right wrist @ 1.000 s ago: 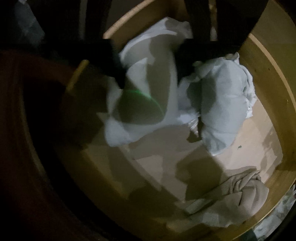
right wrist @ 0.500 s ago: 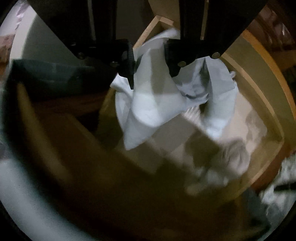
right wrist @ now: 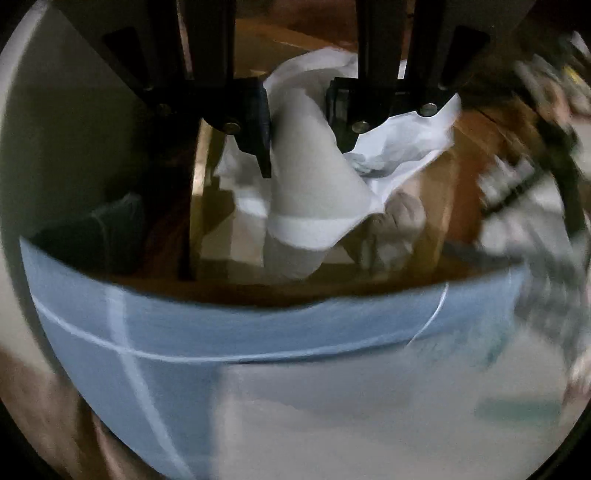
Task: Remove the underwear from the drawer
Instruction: 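Grasp the white cloth in the drawer with the right gripper, then lift the white cloth up out of the drawer with the right gripper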
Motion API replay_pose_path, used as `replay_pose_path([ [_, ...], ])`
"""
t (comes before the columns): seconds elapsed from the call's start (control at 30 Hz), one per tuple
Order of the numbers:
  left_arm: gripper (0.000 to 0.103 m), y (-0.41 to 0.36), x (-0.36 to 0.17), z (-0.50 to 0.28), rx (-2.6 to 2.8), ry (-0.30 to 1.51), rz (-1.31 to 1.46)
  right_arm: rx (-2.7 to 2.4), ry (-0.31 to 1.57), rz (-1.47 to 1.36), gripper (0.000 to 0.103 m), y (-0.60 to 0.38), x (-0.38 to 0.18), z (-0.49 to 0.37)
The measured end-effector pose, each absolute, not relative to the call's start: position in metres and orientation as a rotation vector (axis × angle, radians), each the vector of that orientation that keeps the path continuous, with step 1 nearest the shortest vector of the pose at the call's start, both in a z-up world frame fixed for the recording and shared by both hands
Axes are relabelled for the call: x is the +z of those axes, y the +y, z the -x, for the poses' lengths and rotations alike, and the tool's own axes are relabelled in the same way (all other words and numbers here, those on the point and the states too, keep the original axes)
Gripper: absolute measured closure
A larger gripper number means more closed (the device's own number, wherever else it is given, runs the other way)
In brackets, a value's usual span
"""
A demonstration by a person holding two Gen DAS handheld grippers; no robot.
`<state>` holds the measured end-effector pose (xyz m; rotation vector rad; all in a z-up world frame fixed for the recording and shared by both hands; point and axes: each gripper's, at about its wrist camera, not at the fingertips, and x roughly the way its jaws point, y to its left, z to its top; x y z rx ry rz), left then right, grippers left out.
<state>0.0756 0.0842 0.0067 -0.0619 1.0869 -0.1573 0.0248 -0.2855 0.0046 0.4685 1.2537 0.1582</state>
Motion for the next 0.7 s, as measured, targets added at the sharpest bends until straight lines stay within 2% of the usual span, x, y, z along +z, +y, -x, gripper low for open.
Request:
replay_pose_path([
  [0.23, 0.041, 0.101, 0.009, -0.078, -0.111, 1.071, 0.091, 0.102, 1.478, -0.220, 0.082, -0.246, -0.043, -0.041],
  [0.33, 0.041, 0.113, 0.012, -0.078, -0.096, 1.057, 0.146, 0.099, 1.528, -0.045, 0.077, -0.226, -0.062, -0.046],
  [0.47, 0.041, 0.122, 0.012, -0.079, -0.071, 1.056, 0.184, 0.108, 1.575, 0.072, 0.059, -0.210, -0.084, -0.054],
  [0.53, 0.041, 0.120, 0.008, -0.080, -0.071, 1.085, 0.175, 0.114, 1.570, 0.116, 0.055, -0.202, -0.090, -0.056],
  [0.57, 0.041, 0.118, 0.007, -0.080, -0.074, 1.093, 0.170, 0.122, 1.577, 0.157, 0.044, -0.199, -0.095, -0.057],
  [0.6, 0.041, 0.117, 0.007, -0.080, -0.079, 1.094, 0.167, 0.130, 1.579, 0.199, 0.038, -0.194, -0.098, -0.058],
  [0.7, 0.041, 0.111, 0.008, -0.078, -0.087, 1.089, 0.142, 0.159, 1.602, 0.296, 0.036, -0.183, -0.111, -0.060],
])
